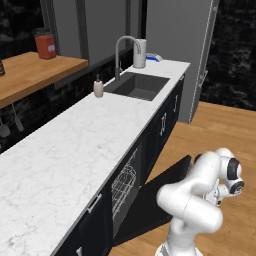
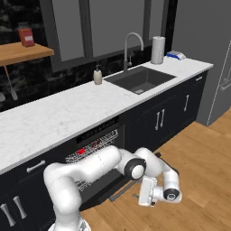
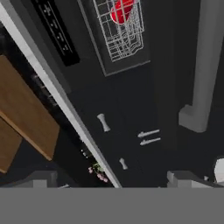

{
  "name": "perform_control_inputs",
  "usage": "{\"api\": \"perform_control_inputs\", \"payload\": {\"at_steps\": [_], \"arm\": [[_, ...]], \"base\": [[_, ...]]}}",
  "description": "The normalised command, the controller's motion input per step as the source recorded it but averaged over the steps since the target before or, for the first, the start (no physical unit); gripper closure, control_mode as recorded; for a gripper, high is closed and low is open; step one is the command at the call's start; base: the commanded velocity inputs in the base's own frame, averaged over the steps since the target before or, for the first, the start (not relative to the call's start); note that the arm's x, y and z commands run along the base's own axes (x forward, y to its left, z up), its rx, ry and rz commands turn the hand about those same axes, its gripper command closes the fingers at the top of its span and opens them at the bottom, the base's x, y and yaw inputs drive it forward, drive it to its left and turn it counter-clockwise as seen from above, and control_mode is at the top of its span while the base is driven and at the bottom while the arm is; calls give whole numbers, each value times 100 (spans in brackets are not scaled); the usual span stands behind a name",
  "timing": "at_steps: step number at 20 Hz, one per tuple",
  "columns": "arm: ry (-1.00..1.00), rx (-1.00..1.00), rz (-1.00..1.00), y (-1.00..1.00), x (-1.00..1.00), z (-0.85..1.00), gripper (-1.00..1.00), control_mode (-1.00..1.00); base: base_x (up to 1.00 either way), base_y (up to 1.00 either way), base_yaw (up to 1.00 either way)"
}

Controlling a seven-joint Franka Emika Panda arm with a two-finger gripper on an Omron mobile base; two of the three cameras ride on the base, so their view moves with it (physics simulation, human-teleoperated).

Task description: Pick up the cup and bowl from the counter, place them in the dishwasher, and close the dishwasher door.

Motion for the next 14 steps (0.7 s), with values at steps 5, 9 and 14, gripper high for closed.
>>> {"api": "perform_control_inputs", "payload": {"at_steps": [5,9,14], "arm": [[-20,15,-3,0,0,-100,-100,-100],[-16,18,-11,11,10,-100,-100,-100],[-6,13,-22,34,71,-100,-100,-100]], "base": [[0,0,0],[0,0,0],[0,0,0]]}}
